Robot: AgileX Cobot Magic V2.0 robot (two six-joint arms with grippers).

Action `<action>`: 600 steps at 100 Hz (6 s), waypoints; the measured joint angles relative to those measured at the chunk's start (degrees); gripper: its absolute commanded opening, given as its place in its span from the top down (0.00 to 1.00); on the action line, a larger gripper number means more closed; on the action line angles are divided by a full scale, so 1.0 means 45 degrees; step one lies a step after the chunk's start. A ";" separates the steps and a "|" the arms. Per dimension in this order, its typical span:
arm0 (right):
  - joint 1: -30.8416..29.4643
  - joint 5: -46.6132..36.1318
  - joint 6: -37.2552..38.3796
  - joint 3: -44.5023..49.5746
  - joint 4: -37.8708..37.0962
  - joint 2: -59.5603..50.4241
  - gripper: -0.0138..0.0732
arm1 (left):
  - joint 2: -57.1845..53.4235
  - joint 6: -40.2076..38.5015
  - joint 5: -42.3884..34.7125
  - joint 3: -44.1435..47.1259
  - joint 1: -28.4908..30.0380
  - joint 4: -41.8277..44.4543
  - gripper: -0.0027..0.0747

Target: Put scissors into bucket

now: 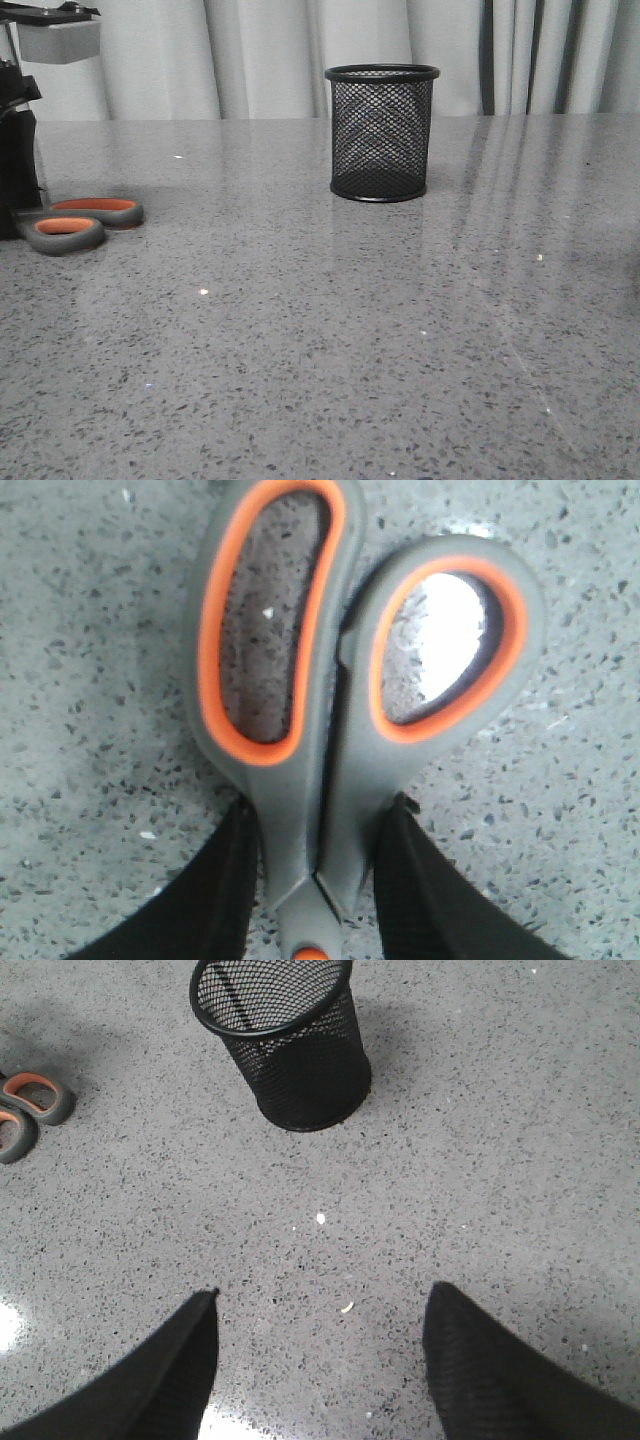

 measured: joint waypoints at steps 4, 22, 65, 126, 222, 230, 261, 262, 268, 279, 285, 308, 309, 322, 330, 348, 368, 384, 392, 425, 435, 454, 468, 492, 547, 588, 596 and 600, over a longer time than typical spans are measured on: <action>0.0000 0.0000 0.0000 0.0000 0.0000 0.0000 0.38 | 0.0000 0.0000 0.0000 0.0000 0.0000 0.0000 0.91; 0.0000 0.0000 0.0000 0.0000 0.0000 0.0000 0.38 | 0.0000 0.0000 0.0000 0.0000 0.0000 0.0022 0.91; 0.0000 0.0000 -0.0006 0.0000 0.0000 0.0000 0.38 | -0.0784 -0.0480 0.0344 -0.2230 0.0000 0.0071 0.91; 0.0000 -0.0651 -0.0354 0.0000 0.1694 0.0000 0.38 | -0.2670 -0.2096 0.0787 -0.4552 -0.1396 -0.0256 0.91; 0.0000 -0.0618 -0.4142 0.0000 0.9270 0.0000 0.38 | -0.2667 -0.5811 -0.1332 -0.5360 -0.8628 0.0675 0.91; 0.0000 -0.0618 -0.4142 0.0000 0.9296 0.0000 0.38 | -0.2667 -0.5887 -0.1536 -0.5360 -0.8823 0.0705 0.91; 0.0000 -0.0618 -0.4172 0.0000 0.9323 0.0000 0.72 | -0.2459 -0.5907 -0.1584 -0.5360 -0.9035 0.0705 0.91; 0.0000 -0.0618 -0.4172 0.0000 0.9323 0.0000 0.73 | -0.2459 -0.5907 -0.1584 -0.5360 -0.9035 0.0705 0.91; 0.0000 -0.0618 -0.4172 0.0000 0.9348 0.0000 0.83 | -0.2459 -0.5907 -0.1595 -0.5360 -0.9035 0.0705 0.89; 0.0050 -0.0589 -0.4172 0.0000 0.9586 0.0000 0.93 | -0.2459 -0.5915 -0.1614 -0.5360 -0.9035 0.0705 0.73; 0.0050 -0.0589 -0.4172 -0.0030 0.9637 0.0000 0.93 | -0.2459 -0.5915 -0.1614 -0.5416 -0.9035 0.0714 0.57; 0.0050 -0.0663 -0.4521 -0.0030 0.9384 0.0055 0.92 | -0.2632 -0.5964 -0.1579 -0.5525 -0.9035 0.0580 0.29; 0.0050 -0.0688 -0.4521 -0.0030 0.9349 0.0055 0.92 | -0.2666 -0.5964 -0.1579 -0.5525 -0.9035 0.0580 0.30; 0.0050 -0.0913 -0.4582 -0.0325 0.8665 0.0078 0.89 | -0.2966 -0.6248 -0.1579 -0.5525 -0.9035 0.1104 0.37; 0.0050 -0.1130 -0.4582 -0.0727 0.8003 0.0191 0.89 | -0.3222 -0.6743 -0.1579 -0.5525 -0.8891 0.1527 0.39; 0.0050 -0.1253 -0.4477 -0.2216 0.6518 0.1199 0.89 | -0.3697 -0.8401 -0.1549 -0.5525 -0.7233 0.1702 0.39; 0.0050 -0.0772 -0.3431 -0.4376 0.3934 0.2994 0.89 | -0.4267 -0.8931 -0.0898 -0.5525 -0.4764 0.0841 0.39; 0.0050 0.0316 -0.2329 -0.6370 0.1667 0.4423 0.89 | -0.4642 -0.8997 -0.0388 -0.5525 -0.3015 0.0392 0.39; 0.0050 0.0935 -0.1888 -0.7314 0.0890 0.5140 0.89 | -0.4751 -0.9015 -0.0236 -0.5525 -0.2304 0.0369 0.39; 0.0194 0.2698 -0.1617 -0.9833 -0.0342 0.7465 0.89 | -0.4942 -0.9015 0.0252 -0.5561 -0.0368 -0.0128 0.39; 0.0435 0.2753 -0.1595 -1.0101 -0.0624 0.7931 0.89 | -0.4942 -0.9015 0.0277 -0.5561 -0.0272 -0.0257 0.39; 0.1113 0.2779 -0.1595 -1.0460 -0.1195 0.8649 0.89 | -0.4942 -0.9015 0.0297 -0.5561 -0.0223 -0.0364 0.39; 0.1382 0.2713 -0.1595 -1.0489 -0.1490 0.9089 0.89 | -0.4968 -0.9015 0.0328 -0.5561 -0.0223 -0.0364 0.39; 0.1433 0.2682 -0.1567 -1.0515 -0.1598 0.9798 0.89 | -0.4968 -0.9015 0.0426 -0.5561 -0.0223 -0.0394 0.39; 0.1433 0.3035 -0.1567 -1.0787 -0.1571 1.0079 0.52 | -0.4968 -0.9015 0.0486 -0.5561 -0.0223 -0.0394 0.39; 0.1433 0.4964 -0.1163 -1.3414 -0.1672 1.0128 0.44 | -0.4968 -0.9015 0.0486 -0.5561 -0.0223 -0.0394 0.39; 0.1371 0.5186 -0.0678 -1.3834 -0.1672 1.0066 0.52 | -0.4968 -0.9015 0.0551 -0.5561 -0.0223 -0.0394 0.39; 0.1320 0.5250 -0.0444 -1.3927 -0.1672 0.9956 0.59 | -0.4968 -0.9015 0.0596 -0.5561 -0.0223 -0.0394 0.40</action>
